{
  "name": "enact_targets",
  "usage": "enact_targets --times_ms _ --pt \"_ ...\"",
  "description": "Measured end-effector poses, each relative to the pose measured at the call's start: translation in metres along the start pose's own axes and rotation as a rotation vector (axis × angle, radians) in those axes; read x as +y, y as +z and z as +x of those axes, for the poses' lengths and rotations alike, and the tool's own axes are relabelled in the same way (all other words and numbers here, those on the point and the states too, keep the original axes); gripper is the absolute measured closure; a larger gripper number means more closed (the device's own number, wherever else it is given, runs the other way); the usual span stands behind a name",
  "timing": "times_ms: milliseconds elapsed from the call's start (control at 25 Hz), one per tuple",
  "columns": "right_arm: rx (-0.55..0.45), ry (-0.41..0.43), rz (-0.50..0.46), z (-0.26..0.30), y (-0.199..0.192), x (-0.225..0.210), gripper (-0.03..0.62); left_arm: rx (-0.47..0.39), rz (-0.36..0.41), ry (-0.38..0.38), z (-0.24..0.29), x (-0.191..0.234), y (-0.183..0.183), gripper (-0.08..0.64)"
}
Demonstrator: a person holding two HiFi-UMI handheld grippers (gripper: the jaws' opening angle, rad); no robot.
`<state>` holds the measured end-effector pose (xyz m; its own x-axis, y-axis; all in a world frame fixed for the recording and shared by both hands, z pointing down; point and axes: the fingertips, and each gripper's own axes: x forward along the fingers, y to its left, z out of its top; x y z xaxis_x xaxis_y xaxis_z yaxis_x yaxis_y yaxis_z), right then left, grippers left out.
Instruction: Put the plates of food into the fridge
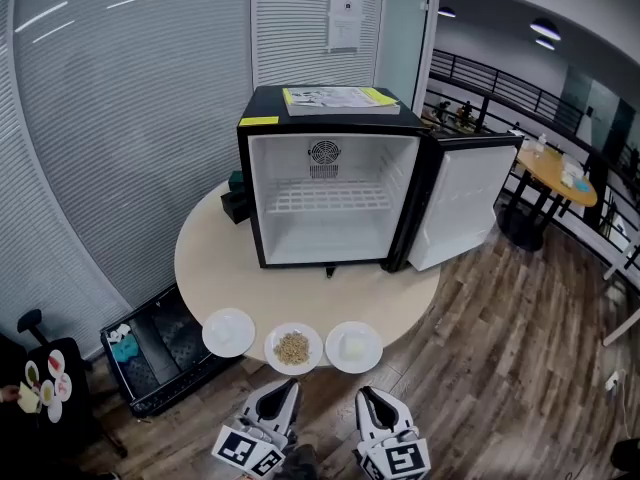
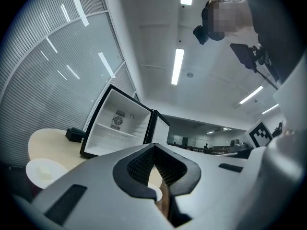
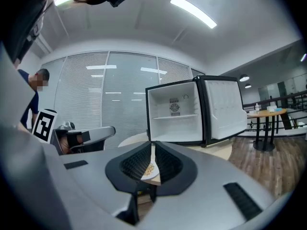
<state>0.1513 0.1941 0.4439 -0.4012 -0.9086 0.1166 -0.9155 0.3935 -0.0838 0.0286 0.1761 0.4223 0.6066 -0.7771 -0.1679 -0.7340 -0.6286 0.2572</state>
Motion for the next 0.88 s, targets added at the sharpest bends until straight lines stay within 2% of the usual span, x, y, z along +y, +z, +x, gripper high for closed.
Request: enact_targets --times_ms 200,360,560,680,760,880 --pt "0.079 -0.026 0.073 0.027 -0.026 -0.02 0.584 0.034 -0.024 0.003 0.025 0.016 -0.023 0.554" --pt "0.174 -0.085 0.083 0.044 -0.057 -0.043 0.574 0.055 -0.043 0.02 0.041 0.031 -0.04 0.554" --pt "0.266 -0.137 0.159 0.06 -0.095 -0.069 0.516 0.075 -0.056 0.034 0.055 0.046 -0.061 0.554" --pt "0.3 -0.195 0.188 0.065 -0.115 -0.085 0.473 0.089 -0.065 0.033 0.06 0.049 -0.079 0.554" --pt "0.316 -0.223 0.261 0.07 -0.127 -0.094 0.452 0.092 -0.07 0.022 0.063 0.047 -0.09 0.554" --pt "0.328 -0.261 0.426 0.077 -0.147 -0.104 0.416 0.112 -0.092 0.011 0.067 0.044 -0.107 0.554"
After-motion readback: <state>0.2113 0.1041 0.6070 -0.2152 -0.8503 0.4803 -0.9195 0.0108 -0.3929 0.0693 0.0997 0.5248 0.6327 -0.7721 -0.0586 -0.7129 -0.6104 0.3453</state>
